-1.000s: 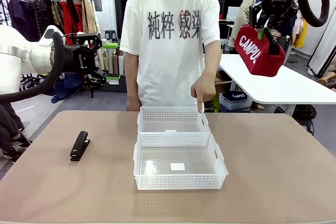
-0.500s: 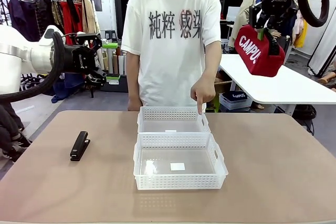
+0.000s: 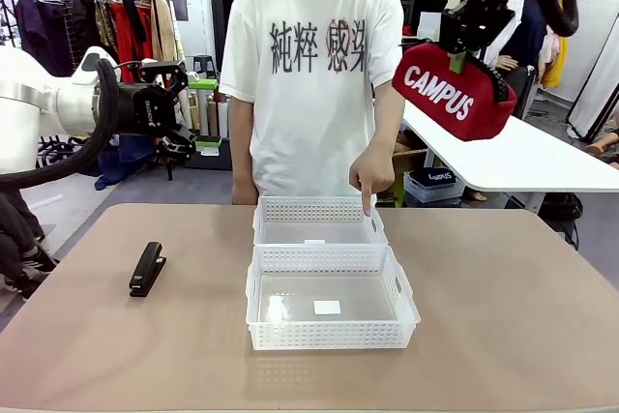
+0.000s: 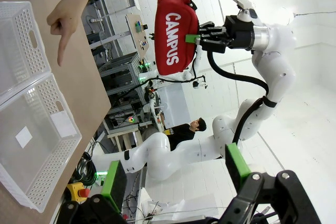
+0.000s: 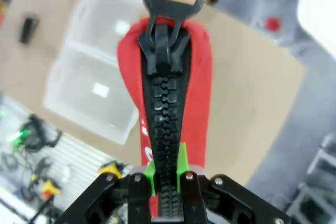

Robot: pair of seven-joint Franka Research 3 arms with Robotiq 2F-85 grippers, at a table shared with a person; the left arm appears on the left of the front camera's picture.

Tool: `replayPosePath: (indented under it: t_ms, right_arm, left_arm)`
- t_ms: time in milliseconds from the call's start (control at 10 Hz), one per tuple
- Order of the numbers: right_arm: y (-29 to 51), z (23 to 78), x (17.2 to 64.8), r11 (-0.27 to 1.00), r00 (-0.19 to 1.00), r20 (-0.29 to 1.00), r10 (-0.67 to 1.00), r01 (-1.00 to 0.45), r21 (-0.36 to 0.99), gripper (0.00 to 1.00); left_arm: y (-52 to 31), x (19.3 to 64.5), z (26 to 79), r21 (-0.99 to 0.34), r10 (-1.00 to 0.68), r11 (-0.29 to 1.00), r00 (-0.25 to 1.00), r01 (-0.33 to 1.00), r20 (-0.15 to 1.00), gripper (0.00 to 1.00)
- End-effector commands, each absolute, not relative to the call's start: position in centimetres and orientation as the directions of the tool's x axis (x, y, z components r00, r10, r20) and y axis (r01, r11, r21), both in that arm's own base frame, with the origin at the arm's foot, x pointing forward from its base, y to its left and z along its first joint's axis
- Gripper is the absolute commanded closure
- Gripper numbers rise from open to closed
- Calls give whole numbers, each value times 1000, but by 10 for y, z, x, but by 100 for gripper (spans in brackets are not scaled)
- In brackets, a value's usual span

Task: Distribute items into two baskets.
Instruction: Move the picked Pencil pouch towards the Organizing basket indicated by the person, stopping as directed.

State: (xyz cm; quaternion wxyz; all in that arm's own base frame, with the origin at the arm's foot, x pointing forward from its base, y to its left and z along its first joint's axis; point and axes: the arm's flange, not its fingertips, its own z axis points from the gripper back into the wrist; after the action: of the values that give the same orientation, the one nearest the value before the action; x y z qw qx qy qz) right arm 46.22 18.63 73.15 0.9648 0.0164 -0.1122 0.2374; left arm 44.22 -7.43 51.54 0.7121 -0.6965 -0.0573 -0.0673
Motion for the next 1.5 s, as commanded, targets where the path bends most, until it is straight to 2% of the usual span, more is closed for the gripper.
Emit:
replayPosePath:
  t_ms: [0,300,600,1000,1400]
  right_arm:
    - [195,731,456,774,738,267,620,-632,-51,100]
    - [224,723,454,544,510,245,825,-833,-99,100]
    - [262,699,449,282,250,188,950,-945,-166,100]
    - [301,659,439,86,54,146,988,-971,-223,100]
    - [318,631,436,-93,-110,67,992,-972,-214,100]
  left_arm:
    - [-73,441,518,-983,-17,24,983,181,181,0]
    - [-73,441,518,-983,-17,24,983,181,181,0]
    - [-73,441,518,-983,-17,24,983,181,181,0]
    - [-73,441,518,-983,-17,24,983,181,181,0]
    - [-73,441,518,-983,-17,24,983,181,181,0]
